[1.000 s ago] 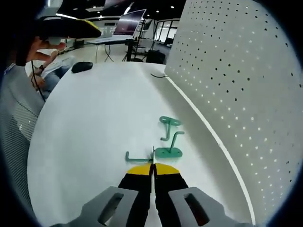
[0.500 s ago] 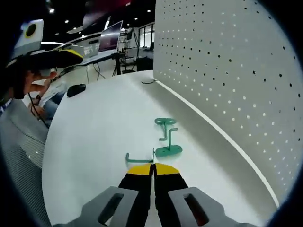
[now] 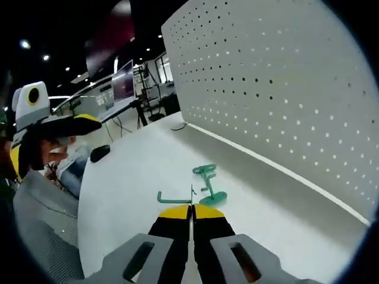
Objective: Insert the hook assembly into the mounting plate slot until the hook locks in place.
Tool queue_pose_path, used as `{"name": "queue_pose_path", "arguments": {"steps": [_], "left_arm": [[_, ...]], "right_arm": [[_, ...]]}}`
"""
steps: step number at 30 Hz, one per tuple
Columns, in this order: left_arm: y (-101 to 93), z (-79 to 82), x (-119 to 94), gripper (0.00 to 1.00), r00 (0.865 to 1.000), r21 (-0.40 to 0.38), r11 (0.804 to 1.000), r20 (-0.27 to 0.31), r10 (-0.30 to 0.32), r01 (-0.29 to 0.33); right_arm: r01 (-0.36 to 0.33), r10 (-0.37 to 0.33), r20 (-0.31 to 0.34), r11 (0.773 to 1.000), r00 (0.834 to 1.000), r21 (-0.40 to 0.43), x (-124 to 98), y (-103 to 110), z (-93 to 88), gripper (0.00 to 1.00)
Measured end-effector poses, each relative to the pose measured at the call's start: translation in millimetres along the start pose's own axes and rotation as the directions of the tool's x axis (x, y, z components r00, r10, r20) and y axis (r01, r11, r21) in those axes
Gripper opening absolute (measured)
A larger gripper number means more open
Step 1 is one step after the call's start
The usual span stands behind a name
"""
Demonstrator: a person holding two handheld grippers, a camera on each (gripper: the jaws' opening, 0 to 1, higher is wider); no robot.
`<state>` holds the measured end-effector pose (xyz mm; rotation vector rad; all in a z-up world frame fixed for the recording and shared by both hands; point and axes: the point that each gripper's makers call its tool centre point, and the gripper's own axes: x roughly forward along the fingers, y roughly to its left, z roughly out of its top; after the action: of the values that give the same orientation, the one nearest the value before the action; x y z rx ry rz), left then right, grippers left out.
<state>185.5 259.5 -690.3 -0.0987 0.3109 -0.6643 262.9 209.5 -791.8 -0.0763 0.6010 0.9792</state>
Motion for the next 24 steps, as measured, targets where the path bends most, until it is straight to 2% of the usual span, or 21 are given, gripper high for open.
{"name": "queue_pose_path", "arguments": {"steps": [5, 10, 11, 17, 24], "left_arm": [[-1.3, 2.3, -1, 0.73, 1.000, 0.005, 1.000, 0.002, -0.006, 0.006], [-2.8, 6.6, -2, 0.72, 1.000, 0.013, 1.000, 0.007, -0.014, 0.014], [-2.8, 7.4, -2, 0.72, 1.000, 0.015, 1.000, 0.008, -0.014, 0.014], [-2.1, 14.4, -4, 0.71, 1.000, 0.028, 0.999, 0.018, -0.017, 0.016], [-3.4, 21.4, -5, 0.70, 0.999, 0.047, 0.999, 0.024, -0.025, 0.024]], "right_arm": [[-0.004, 0.004, 0.014, 1.000, 1.000, 0.017, -7, 2, 3.3, 0.00], [-0.051, 0.041, 0.085, 0.992, 0.996, 0.118, -16, 9, 14.5, 0.00], [-0.072, 0.056, 0.110, 0.985, 0.992, 0.156, -19, 11, 18.6, 0.00], [-0.150, 0.098, 0.206, 0.955, 0.974, 0.256, -33, 19, 36.1, 0.00], [-0.181, 0.115, 0.241, 0.945, 0.964, 0.273, -45, 25, 42.3, 0.00]]}}
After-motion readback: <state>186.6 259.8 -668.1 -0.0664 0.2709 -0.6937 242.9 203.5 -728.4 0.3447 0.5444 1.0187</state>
